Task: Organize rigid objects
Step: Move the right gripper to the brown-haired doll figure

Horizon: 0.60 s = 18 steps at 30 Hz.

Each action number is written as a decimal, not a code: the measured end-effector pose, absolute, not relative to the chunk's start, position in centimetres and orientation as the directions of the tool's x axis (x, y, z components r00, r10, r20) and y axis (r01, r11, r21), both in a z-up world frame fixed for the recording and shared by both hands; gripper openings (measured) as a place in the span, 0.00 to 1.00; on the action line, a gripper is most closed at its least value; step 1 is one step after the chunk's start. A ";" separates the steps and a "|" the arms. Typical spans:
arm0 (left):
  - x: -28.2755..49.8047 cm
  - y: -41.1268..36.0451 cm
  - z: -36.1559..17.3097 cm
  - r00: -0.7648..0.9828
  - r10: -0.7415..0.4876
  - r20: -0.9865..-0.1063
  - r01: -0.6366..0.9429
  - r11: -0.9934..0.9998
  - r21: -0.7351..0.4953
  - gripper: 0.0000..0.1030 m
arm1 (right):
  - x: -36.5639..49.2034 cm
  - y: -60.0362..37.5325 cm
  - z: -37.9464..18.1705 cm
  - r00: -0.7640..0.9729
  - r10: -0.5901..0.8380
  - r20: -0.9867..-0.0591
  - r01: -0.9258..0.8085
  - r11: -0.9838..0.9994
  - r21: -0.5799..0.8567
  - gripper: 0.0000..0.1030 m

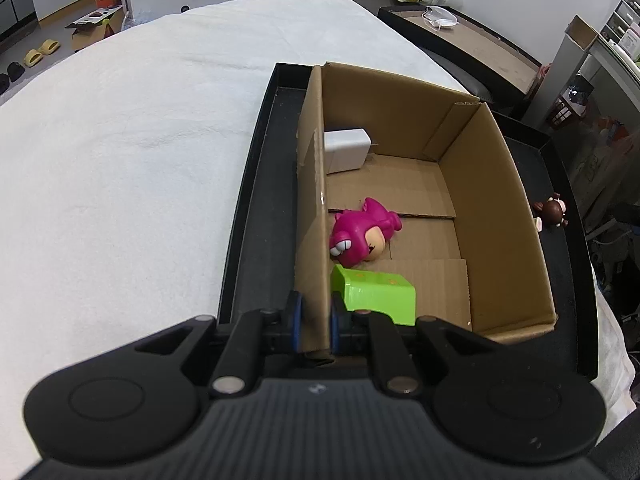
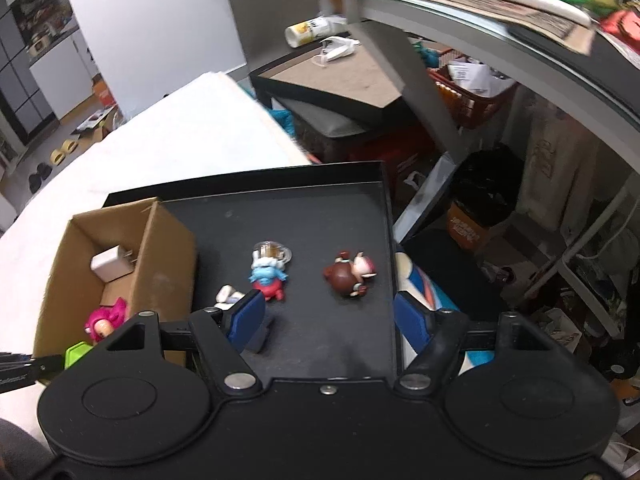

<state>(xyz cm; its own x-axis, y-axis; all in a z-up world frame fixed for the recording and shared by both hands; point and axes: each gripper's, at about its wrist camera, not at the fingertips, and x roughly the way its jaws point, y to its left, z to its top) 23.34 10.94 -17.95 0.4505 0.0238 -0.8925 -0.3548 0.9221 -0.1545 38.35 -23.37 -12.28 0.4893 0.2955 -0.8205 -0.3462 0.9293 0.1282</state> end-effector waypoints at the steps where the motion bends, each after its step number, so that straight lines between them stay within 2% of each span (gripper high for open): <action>1: 23.3 10.9 -18.0 0.452 0.023 -0.892 -0.354 0.923 -0.155 0.12 | 38.5 -23.6 -12.5 0.495 0.292 -0.818 -0.340 0.932 0.127 0.69; 10: 23.4 10.8 -17.9 0.444 0.028 -0.895 -0.357 0.922 -0.148 0.12 | 38.7 -24.2 -15.7 0.553 0.306 -0.775 -0.308 0.939 0.151 0.69; 18: 23.3 10.8 -18.1 0.447 0.032 -0.894 -0.362 0.920 -0.148 0.12 | 40.3 -21.9 -17.4 0.557 0.329 -0.762 -0.409 0.908 0.093 0.69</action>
